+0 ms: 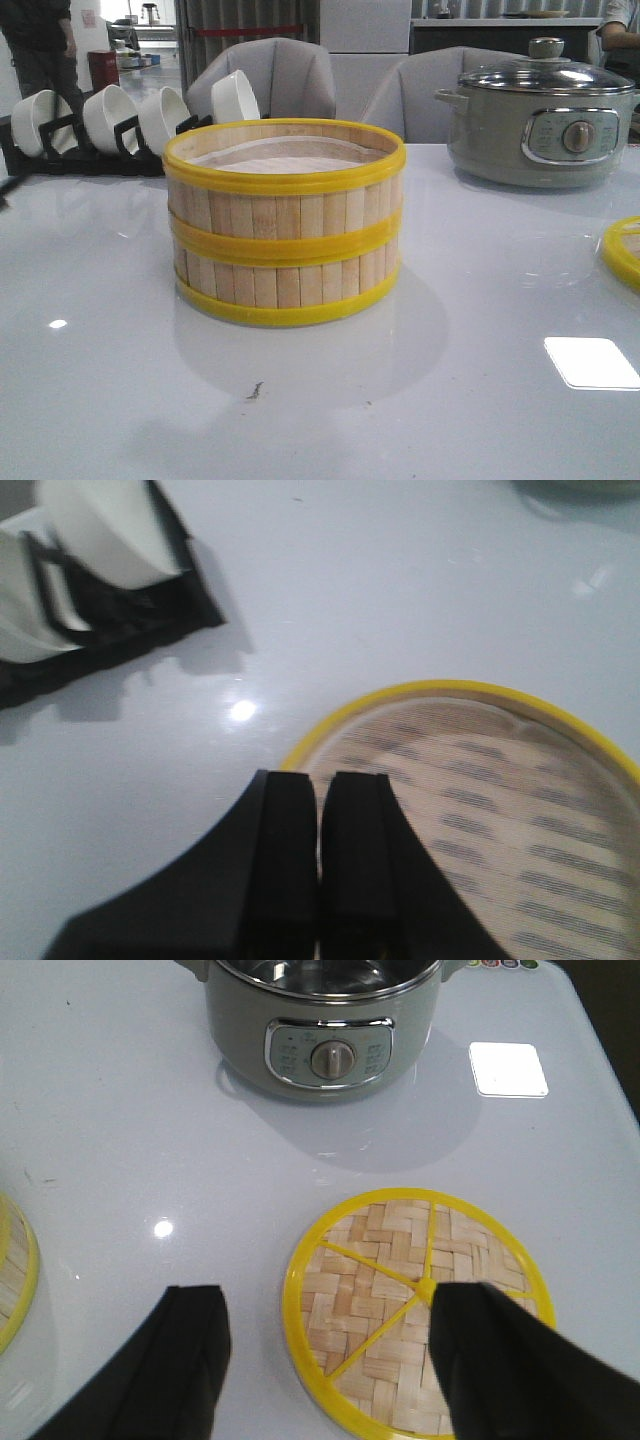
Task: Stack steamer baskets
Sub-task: 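Withdraw the left gripper away from the stacked baskets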
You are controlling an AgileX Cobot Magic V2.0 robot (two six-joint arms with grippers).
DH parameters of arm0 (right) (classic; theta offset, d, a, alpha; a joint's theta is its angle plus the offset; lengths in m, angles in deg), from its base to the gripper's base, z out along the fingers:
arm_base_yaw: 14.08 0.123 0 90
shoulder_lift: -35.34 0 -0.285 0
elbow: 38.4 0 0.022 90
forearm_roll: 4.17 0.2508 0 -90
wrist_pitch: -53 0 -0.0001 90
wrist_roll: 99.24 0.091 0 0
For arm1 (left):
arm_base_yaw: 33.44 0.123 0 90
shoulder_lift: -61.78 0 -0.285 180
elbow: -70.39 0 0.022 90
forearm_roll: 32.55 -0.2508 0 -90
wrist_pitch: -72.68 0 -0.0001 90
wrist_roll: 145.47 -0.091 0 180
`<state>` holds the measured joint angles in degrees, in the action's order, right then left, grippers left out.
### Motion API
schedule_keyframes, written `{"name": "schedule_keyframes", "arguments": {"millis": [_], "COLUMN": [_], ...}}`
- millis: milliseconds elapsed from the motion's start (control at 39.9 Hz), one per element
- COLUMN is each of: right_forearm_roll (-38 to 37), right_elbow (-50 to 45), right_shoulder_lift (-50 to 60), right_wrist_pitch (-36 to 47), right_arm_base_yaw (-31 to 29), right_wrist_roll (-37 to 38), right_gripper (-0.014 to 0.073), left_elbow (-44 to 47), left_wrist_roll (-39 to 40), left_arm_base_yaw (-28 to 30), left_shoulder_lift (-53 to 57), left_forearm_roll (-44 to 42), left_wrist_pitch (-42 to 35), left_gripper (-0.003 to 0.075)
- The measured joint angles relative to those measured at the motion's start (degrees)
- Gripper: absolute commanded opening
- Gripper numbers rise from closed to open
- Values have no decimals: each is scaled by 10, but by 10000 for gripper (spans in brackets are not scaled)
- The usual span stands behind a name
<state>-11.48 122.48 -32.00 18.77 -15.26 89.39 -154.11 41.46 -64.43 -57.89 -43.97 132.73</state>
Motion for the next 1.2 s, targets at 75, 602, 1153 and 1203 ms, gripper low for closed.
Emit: {"name": "schedule_keyframes", "arguments": {"millis": [75, 602, 1153, 1203], "right_forearm_roll": [0, 0, 0, 0], "right_elbow": [0, 0, 0, 0], "right_shoulder_lift": [0, 0, 0, 0], "right_wrist_pitch": [0, -1, -1, -1], "right_arm_base_yaw": [0, 0, 0, 0], "right_wrist_roll": [0, 0, 0, 0], "right_gripper": [539, 539, 539, 539], "left_elbow": [1, 314, 816, 848], "left_wrist_roll": [0, 1, 3, 3], "left_arm_base_yaw": [41, 252, 270, 270], "left_shoulder_lift": [32, 335, 697, 722], "left_forearm_roll": [1, 39, 84, 85], "left_wrist_pitch": [5, -74, -273, -277], "left_gripper": [94, 94, 94, 94]}}
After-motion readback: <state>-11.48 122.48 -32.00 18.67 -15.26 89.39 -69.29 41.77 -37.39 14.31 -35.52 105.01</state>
